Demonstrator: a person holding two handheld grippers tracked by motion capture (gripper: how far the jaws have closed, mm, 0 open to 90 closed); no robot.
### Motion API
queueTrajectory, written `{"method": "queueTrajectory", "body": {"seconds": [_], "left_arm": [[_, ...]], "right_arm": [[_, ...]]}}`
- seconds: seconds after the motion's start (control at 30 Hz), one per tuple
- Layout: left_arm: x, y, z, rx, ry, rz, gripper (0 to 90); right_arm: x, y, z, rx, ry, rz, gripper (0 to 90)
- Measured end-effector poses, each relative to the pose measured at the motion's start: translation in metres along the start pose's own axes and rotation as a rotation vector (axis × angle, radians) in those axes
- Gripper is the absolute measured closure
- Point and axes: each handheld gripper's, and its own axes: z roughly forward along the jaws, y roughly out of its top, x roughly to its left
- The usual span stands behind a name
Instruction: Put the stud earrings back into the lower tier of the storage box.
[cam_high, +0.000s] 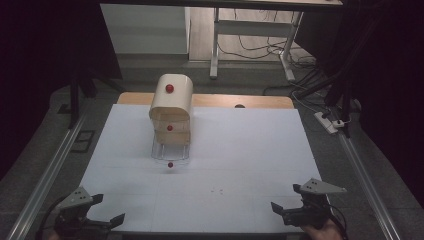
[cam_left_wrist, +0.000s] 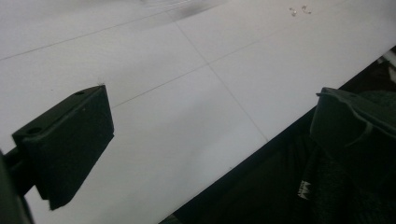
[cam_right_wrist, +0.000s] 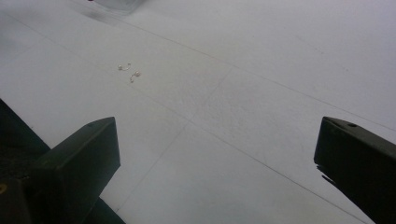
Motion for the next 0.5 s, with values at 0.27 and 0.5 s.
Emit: {"method": "queueTrajectory", "body": {"seconds": [0.27,0.5], "left_arm": [[0.0000,-0.0010,-0.0005,-0.005,-0.024,0.009,0.2],[0.0006,-0.0013,-0.0006,-0.002,-0.034,0.007,0.1]], "right_arm": [[-0.0009,0.0007,0.0008,0.007,0.039,-0.002,1.3],[0.0025,0.0014,0.0033,0.028,0.028,-0.032,4.8]]}}
